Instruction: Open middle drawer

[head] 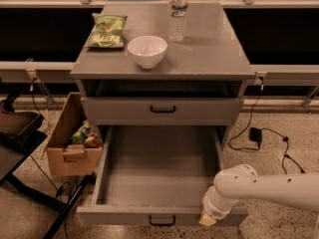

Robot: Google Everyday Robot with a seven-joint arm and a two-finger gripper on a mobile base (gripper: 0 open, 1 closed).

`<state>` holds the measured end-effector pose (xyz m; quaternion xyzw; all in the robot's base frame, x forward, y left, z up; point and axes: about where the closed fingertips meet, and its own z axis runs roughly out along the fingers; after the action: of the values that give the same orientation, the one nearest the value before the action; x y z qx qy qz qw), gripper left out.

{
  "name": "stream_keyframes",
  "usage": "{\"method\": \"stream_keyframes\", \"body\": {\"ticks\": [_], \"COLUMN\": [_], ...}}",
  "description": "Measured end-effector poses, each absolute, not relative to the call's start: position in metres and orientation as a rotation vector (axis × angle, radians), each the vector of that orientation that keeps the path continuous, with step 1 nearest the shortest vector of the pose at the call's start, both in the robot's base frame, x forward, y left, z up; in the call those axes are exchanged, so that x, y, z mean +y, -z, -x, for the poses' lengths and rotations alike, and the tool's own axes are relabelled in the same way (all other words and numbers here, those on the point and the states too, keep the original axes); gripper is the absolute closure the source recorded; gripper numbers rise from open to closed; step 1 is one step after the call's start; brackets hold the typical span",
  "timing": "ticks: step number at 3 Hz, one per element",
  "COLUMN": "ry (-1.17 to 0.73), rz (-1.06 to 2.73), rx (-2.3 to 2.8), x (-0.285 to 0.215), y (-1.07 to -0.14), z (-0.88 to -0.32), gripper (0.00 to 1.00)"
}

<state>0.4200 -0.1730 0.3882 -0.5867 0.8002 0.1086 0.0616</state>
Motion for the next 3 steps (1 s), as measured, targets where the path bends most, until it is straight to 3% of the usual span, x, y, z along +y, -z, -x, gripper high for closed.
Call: {"method": "stream_keyframes", "body": {"ticks": [3], "ry": [-0.328], "rz": [1.774], "rx": [2.42], "x": [-0.173], "y": [-0.3881], "z": [-0.42], "gripper": [0.35]}}
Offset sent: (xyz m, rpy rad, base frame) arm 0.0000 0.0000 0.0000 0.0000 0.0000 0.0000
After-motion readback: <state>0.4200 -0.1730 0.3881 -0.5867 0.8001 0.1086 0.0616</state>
